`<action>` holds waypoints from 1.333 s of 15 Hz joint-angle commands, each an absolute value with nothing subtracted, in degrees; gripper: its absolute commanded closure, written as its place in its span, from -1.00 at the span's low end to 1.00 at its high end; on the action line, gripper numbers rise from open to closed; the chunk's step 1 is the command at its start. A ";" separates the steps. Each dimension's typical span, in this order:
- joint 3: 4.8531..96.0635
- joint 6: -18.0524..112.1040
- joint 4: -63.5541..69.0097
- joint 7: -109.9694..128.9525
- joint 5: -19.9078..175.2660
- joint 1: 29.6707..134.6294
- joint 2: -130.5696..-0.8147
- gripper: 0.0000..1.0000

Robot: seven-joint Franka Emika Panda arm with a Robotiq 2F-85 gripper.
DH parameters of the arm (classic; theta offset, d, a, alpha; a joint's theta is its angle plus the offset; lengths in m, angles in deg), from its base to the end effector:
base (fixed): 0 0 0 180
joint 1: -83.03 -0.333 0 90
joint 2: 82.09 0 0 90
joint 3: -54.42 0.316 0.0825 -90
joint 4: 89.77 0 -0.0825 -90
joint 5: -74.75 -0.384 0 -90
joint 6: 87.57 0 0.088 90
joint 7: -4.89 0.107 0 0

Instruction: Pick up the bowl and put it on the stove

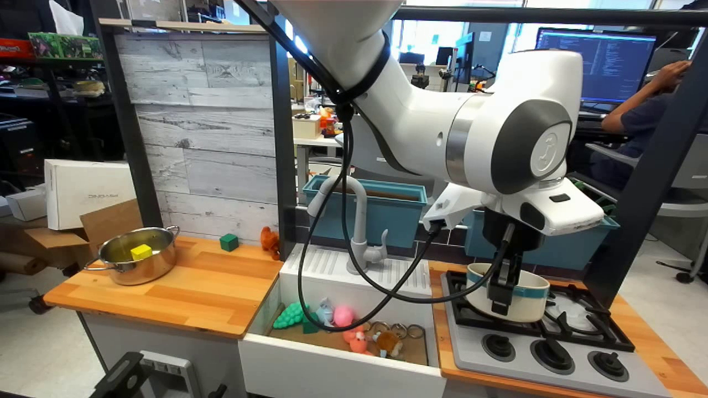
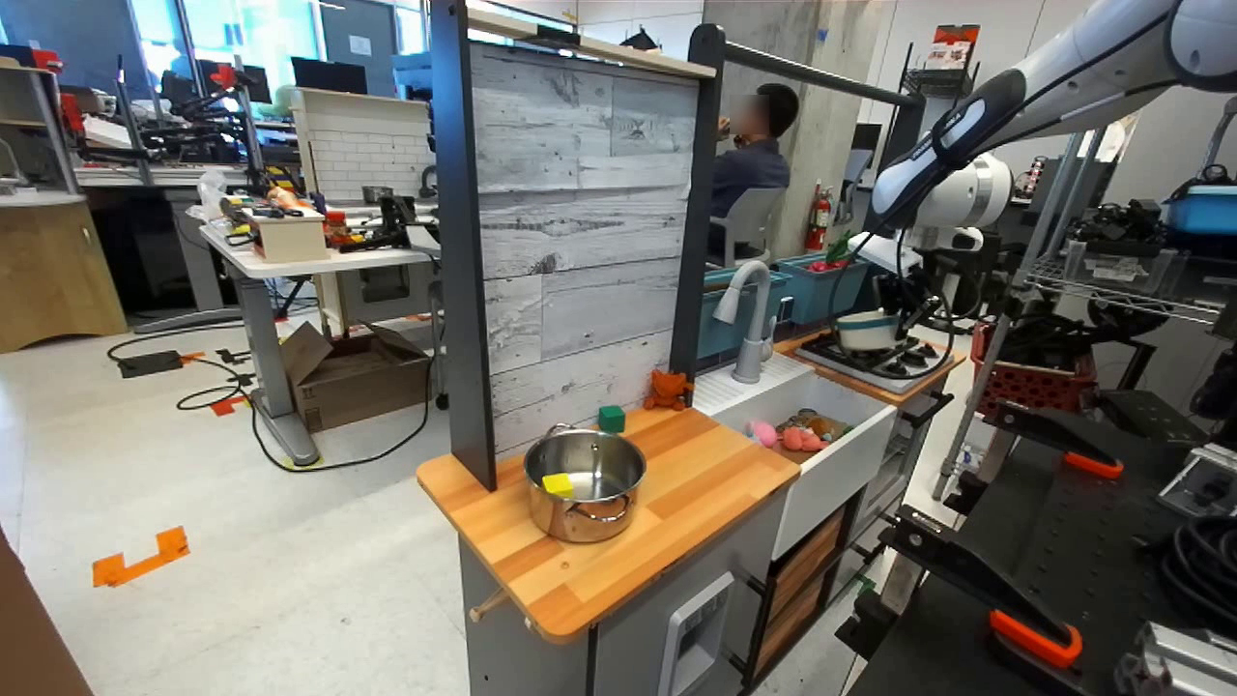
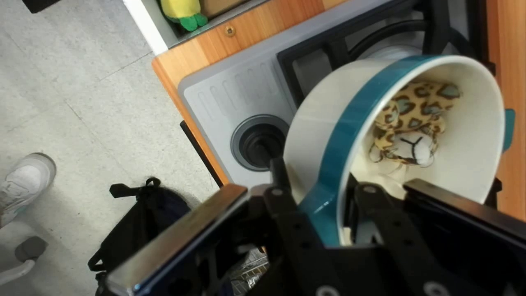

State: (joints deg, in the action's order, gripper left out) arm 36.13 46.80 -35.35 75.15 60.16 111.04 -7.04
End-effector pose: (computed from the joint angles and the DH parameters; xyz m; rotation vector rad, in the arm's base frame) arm 0.6098 -0.4864 0.0773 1.7153 -2.5362 0.2356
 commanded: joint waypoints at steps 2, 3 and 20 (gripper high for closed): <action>35.83 47.49 -35.03 75.32 60.32 110.82 -7.06 -0.25; 35.62 47.73 -34.93 75.43 60.48 110.68 -7.03 -0.41; 38.87 57.57 -23.19 60.89 60.49 107.94 -13.09 -1.00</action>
